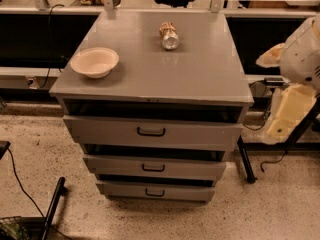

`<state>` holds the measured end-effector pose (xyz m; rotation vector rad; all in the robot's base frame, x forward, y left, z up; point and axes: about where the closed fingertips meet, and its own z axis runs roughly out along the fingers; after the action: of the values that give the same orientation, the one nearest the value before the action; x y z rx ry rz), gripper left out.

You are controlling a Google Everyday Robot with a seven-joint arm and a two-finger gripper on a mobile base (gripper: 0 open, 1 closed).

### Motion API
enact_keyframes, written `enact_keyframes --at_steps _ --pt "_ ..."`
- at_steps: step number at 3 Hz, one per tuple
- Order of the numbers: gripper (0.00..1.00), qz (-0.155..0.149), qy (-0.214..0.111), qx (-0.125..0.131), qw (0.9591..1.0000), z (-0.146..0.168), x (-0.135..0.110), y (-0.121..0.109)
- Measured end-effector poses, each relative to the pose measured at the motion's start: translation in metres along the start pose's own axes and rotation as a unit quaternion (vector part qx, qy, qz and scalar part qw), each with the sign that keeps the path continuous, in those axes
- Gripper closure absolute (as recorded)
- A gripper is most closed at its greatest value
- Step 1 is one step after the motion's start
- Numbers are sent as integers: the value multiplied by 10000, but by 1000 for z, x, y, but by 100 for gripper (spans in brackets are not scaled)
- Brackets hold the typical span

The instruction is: Open top drawer

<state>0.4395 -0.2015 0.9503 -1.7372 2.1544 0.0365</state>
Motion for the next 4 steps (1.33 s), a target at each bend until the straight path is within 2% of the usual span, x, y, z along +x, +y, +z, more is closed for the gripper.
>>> enact_keyframes --at_steps 1,2,3,4 --pt "0 15 -590 -92 9982 41 -5 28" --pt "0 326 -961 -114 9948 91 5 42" --pt "0 353 -976 -34 9946 93 4 40" --pt "0 266 -1087 -101 9937 112 2 44"
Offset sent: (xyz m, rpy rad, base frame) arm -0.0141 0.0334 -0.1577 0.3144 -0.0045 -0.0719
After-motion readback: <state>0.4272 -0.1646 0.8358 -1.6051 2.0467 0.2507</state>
